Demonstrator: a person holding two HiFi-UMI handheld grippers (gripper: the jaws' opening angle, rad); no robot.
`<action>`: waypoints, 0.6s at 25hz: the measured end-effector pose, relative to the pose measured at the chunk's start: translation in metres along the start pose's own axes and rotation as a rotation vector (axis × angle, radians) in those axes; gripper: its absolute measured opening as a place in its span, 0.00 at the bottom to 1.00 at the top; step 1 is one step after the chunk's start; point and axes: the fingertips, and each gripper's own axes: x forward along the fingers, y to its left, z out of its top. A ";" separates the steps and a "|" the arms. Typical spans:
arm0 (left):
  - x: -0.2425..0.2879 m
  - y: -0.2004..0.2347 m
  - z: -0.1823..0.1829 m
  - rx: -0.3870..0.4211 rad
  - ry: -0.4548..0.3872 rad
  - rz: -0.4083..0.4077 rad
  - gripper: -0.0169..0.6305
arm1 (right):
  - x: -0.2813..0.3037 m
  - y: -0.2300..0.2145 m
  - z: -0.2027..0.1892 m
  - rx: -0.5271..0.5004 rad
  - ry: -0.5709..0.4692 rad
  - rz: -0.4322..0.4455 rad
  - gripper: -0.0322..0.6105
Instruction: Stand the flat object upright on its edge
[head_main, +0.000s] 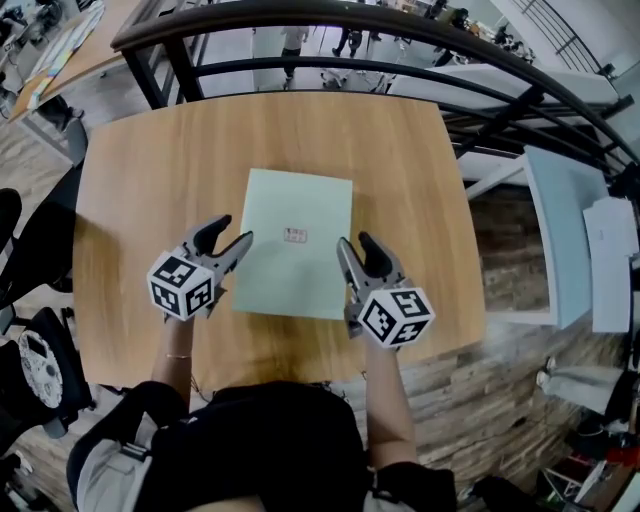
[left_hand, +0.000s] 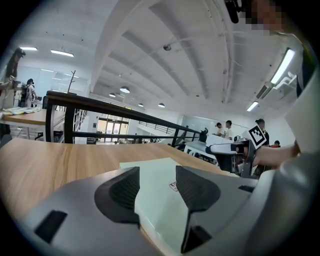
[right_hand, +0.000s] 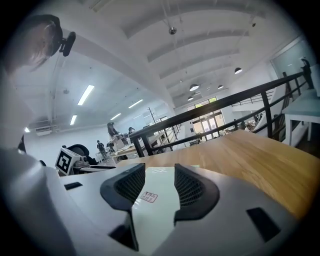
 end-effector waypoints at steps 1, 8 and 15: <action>0.003 0.004 -0.002 -0.005 0.008 0.004 0.36 | 0.004 -0.004 -0.002 0.007 0.006 -0.003 0.32; 0.024 0.025 -0.024 -0.072 0.070 0.002 0.39 | 0.033 -0.029 -0.019 0.023 0.066 -0.017 0.33; 0.045 0.039 -0.048 -0.125 0.161 0.014 0.40 | 0.054 -0.058 -0.039 0.046 0.133 -0.044 0.34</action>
